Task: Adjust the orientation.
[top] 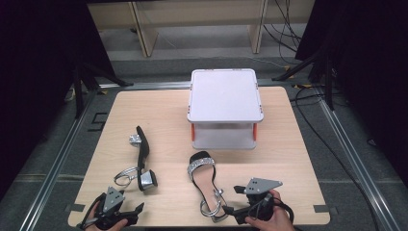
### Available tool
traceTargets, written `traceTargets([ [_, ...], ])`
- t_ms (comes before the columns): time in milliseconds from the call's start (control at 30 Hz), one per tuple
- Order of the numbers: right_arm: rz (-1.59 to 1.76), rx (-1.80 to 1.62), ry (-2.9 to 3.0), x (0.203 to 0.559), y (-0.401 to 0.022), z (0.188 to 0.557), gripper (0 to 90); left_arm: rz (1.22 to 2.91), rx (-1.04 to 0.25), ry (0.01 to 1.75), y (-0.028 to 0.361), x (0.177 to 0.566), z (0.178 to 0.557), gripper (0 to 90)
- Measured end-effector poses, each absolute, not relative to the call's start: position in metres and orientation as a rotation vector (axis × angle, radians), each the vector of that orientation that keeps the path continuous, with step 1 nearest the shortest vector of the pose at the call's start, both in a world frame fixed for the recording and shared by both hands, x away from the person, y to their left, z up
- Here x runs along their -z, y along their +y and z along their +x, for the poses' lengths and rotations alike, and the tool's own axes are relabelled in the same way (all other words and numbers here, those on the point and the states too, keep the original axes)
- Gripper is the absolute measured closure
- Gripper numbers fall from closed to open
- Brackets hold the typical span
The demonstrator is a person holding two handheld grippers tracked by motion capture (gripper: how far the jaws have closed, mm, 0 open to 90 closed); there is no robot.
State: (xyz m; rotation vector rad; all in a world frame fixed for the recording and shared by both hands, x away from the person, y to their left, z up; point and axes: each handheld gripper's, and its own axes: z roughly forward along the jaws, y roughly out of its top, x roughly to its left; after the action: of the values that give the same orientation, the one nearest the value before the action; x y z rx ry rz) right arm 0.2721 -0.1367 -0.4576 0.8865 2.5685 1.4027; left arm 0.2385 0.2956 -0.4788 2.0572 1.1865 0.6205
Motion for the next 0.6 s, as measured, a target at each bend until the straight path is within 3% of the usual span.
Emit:
traceTargets([
  [67, 0.896, -1.384, 2.571, 0.458, -0.131, 0.266, 15.3, 2.058, -0.621, 1.185, 0.296, 0.479, 0.239, 16.4],
  [600, 0.870, -1.317, 2.597, 0.464, -0.110, 0.254, 15.7, 2.048, -0.616, 1.185, 0.295, 0.480, 0.238, 16.5],
])
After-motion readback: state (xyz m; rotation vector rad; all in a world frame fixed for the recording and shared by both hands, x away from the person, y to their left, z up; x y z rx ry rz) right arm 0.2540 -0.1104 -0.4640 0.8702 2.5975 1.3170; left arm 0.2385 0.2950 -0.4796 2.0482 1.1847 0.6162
